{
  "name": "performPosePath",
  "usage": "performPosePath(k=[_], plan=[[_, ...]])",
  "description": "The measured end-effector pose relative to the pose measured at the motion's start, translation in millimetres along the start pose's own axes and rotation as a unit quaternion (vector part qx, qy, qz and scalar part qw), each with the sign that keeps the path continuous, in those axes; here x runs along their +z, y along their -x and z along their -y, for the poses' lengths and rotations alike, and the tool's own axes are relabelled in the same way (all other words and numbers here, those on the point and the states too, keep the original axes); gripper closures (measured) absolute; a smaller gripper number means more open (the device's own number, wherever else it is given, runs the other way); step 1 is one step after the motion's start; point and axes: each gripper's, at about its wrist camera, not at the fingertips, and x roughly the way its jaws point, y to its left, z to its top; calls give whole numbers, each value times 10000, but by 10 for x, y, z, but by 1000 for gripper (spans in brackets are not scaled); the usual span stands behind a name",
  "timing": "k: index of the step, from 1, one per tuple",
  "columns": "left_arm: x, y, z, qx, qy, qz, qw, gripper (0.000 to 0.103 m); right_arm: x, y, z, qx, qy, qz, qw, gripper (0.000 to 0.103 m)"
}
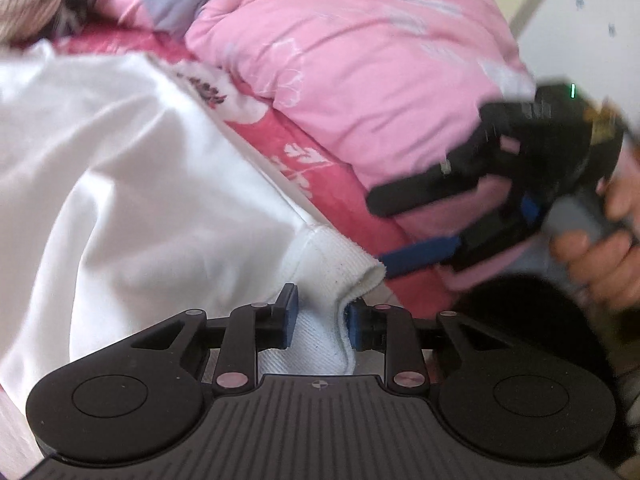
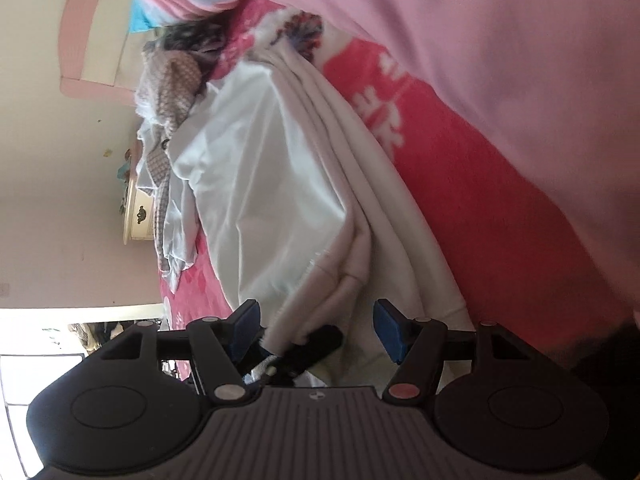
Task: Fold clothes
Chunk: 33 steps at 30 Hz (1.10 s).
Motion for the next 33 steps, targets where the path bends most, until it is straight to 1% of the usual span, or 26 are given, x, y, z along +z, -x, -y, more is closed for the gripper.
performPosePath(k=[3,6,9,12,17,20,24,26,30,32,33], plan=[[2,30,-65,-151,238,31,9996,78,20,-111,20,20,-135,-53,9999,37],[13,48,-83,-324,325,3,9989,78,42,-200,43,37,-267,-29,9996,38],[19,80,-94,-515,377,-18,9980,76,29,-233,70,167,-372,-44,9992,38],[19,115,-106,-538,373,7,9979,74,5,-247,101,238,-474,-66,9986,38],[36,146,-209,-614,629,40,9961,72,-35,-181,204,421,-722,67,9965,38],[48,176,-293,-732,919,93,9930,71,-60,-164,249,488,-808,107,9955,38],[42,185,-394,-948,1318,55,9867,68,-65,-166,256,512,-842,144,9950,38],[37,198,-435,-1015,1487,95,9836,64,-68,-161,255,551,-857,165,9947,39],[24,205,-490,-1053,1723,139,9793,63,-81,-123,275,577,-875,207,9943,41],[17,205,-497,-1010,1731,179,9795,63,-87,-115,281,531,-853,231,9947,43],[14,206,-497,-974,1719,205,9801,63,-89,-114,283,500,-839,239,9949,46]])
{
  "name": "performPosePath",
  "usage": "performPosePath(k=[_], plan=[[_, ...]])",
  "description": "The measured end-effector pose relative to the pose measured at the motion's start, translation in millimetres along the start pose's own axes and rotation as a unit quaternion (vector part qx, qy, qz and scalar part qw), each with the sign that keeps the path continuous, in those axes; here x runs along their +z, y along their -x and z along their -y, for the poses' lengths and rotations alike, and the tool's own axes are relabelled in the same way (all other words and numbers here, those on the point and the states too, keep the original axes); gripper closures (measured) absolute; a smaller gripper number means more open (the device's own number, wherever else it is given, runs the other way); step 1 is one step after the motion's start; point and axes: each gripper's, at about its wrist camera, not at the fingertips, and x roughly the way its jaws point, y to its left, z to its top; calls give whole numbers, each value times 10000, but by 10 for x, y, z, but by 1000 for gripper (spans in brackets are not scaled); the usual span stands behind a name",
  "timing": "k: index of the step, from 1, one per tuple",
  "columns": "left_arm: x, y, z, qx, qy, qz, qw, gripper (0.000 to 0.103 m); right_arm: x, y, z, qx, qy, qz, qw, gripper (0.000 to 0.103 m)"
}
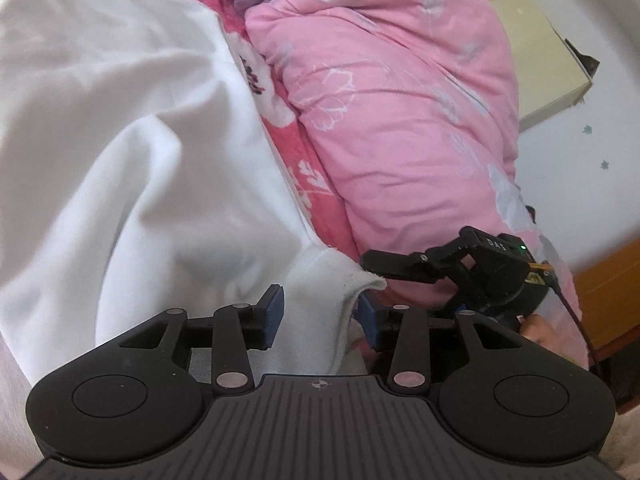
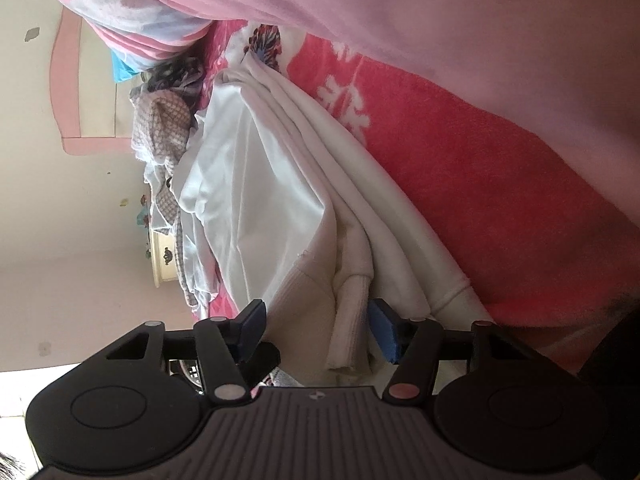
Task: Fold clothes
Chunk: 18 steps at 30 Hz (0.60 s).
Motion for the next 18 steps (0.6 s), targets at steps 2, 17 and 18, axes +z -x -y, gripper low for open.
performPosePath(k=[2,17,18], plan=[[0,-3,-5,49,-22,49,10000,66,-8,-9,-3,-66,56,3,10000,50],[-21,77,367,42,-1130,301,9931,95,-105,72,-125,-333,718,81,9968,97],[-34,64,439,27,-1327,270,9908,95,-104,89,-119,-293,692,94,9971,97]])
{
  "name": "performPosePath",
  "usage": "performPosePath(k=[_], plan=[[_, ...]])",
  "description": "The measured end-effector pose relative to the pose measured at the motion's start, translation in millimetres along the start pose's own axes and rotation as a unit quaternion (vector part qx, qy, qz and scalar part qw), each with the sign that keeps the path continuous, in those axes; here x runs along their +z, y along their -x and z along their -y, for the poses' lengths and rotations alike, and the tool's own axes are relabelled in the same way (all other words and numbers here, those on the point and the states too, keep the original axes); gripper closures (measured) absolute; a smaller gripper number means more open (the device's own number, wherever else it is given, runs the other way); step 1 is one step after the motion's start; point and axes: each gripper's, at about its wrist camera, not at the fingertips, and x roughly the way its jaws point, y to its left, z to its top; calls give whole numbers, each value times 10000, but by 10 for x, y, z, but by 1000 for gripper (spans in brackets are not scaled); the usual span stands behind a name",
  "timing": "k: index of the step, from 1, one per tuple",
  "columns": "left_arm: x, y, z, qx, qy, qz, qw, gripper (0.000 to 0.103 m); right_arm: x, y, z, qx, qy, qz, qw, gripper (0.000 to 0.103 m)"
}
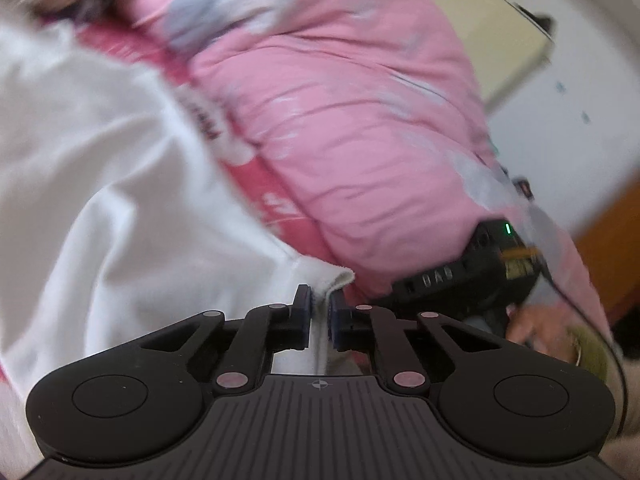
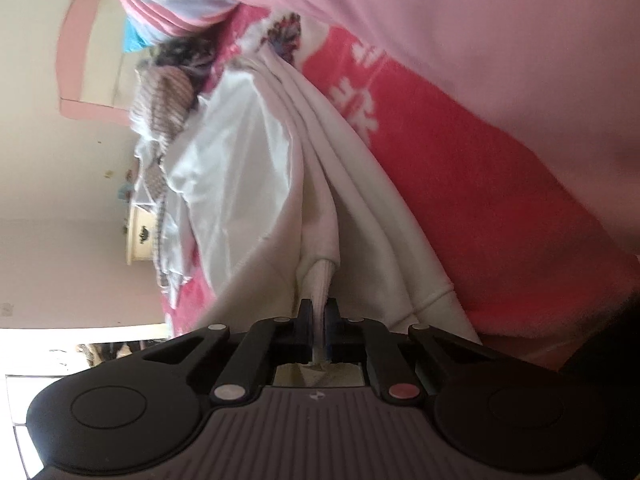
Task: Fold clothes
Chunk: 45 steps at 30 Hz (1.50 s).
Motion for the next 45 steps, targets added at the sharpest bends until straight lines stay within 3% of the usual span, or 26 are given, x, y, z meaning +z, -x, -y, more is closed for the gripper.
performPosePath(k=[5,7,10,12,21,29,33,35,36,38,41,45], plan=[[-80,-214,214,29,-650,-376,9972,95,27,-27,165,204,-542,-113,9983,93],[-120,-290,214,64,-679,-493,9965,94,25,-31,195,104,-582,-110,9982,80],[-141,-316,199,113,-675,-513,9963,94,29,-19,208,52,-650,-94,9978,71],[-140,-281,180,104,-663,-460,9967,93,39,-6,210,51,-707,-83,9975,54],[-180,-228,135,109,-601,-517,9968,79,46,-4,209,376,-808,-75,9960,36],[-260,-384,319,256,-1237,-680,9897,73,72,-118,35,106,-372,-319,9987,36],[-334,-401,424,340,-1654,-733,9829,73,65,-234,-91,-301,60,-533,9981,48],[-359,-355,451,384,-1779,-754,9804,73,44,-302,-169,-538,389,-623,9958,61],[-369,-305,461,412,-1839,-761,9791,72,31,-321,-199,-647,549,-643,9943,75],[-389,-173,462,514,-1939,-723,9770,66,10,-337,-245,-771,768,-634,9920,85],[-431,60,422,785,-2069,-728,9725,64,17,-269,-264,-563,656,-513,9949,89],[-541,384,365,1242,-2353,-914,9596,61,23,-161,-309,-247,485,-356,9979,89]])
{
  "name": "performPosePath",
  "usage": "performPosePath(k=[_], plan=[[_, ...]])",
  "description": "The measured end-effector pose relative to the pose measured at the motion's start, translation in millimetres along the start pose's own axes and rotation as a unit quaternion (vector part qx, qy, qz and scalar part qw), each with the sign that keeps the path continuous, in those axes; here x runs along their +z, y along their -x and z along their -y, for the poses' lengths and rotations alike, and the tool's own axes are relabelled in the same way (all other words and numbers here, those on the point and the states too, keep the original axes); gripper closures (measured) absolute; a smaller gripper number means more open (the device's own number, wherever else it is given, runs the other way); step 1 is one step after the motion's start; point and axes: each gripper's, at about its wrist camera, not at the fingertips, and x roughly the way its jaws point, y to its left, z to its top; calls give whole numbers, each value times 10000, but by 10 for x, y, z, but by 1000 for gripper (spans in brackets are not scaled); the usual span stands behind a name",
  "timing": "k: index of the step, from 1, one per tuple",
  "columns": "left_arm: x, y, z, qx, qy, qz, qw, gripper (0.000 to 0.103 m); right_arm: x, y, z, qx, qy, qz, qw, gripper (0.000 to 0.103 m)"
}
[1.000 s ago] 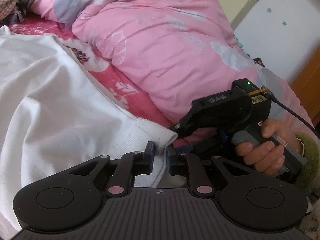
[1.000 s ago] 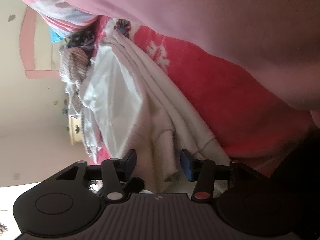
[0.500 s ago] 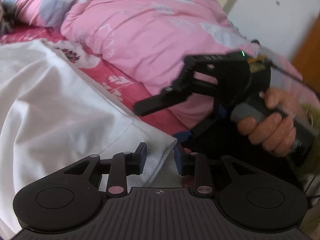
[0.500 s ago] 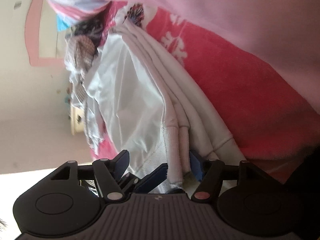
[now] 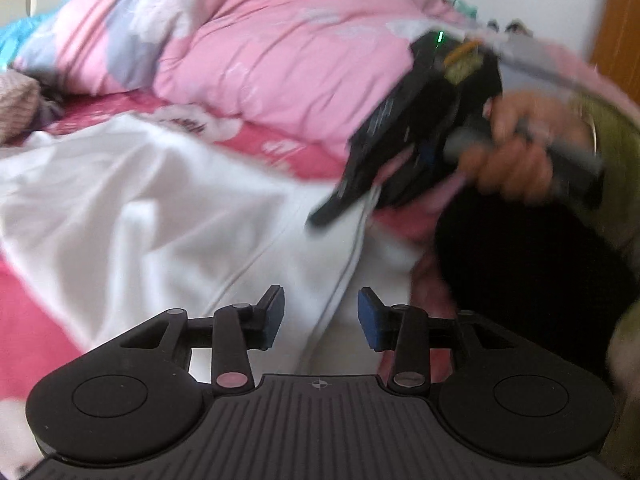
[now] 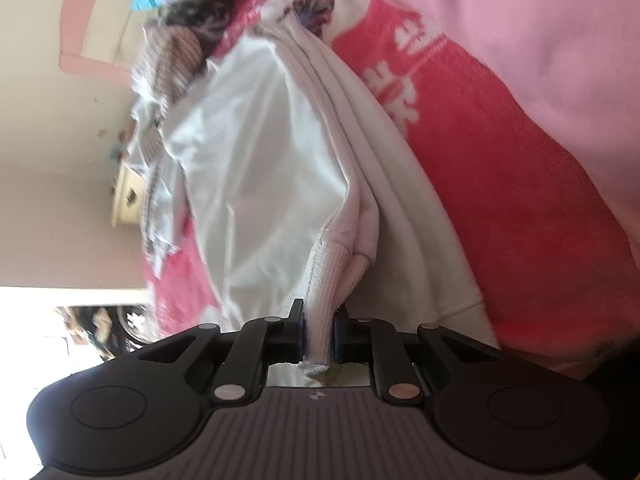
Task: Fold clothes
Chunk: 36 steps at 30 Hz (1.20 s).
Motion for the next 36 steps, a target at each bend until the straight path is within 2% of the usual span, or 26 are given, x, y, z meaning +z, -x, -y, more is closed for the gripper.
performPosePath(k=[5,10,17,19,21,24,26,29,31,32,33,36], plan=[[-178,174,22,380,-55,-264,9989,56,0,70,-62,169,-54,147,9997,89],[-310,153,91,974,5,-488,9940,56,-24,160,-162,305,-3,295,9991,89],[-371,44,121,1158,655,-590,9894,56,-55,234,-323,359,139,504,9980,89],[-369,-21,132,1305,747,-642,9865,56,-61,257,-348,338,189,562,9977,89],[-369,-67,168,1487,681,-710,9840,64,-66,268,-356,267,241,615,9975,90],[-394,-48,299,1645,123,-704,9838,88,-68,289,-345,-42,424,623,9972,90],[-412,4,371,1697,-256,-645,9830,94,-76,296,-345,-395,659,566,9954,91],[-447,83,525,1928,-1241,-496,9721,97,-90,292,-347,-942,1059,437,9889,91],[-494,121,661,2067,-2090,-348,9552,98,-98,272,-329,-1248,1250,313,9838,91],[-512,127,701,2057,-2361,-335,9491,98,-106,268,-311,-1339,1282,243,9824,91],[-523,126,723,2008,-2535,-364,9456,98,-120,270,-304,-1384,1306,184,9815,91],[-534,109,714,1813,-2637,-503,9461,99,-201,299,-318,-1450,1437,64,9789,91]])
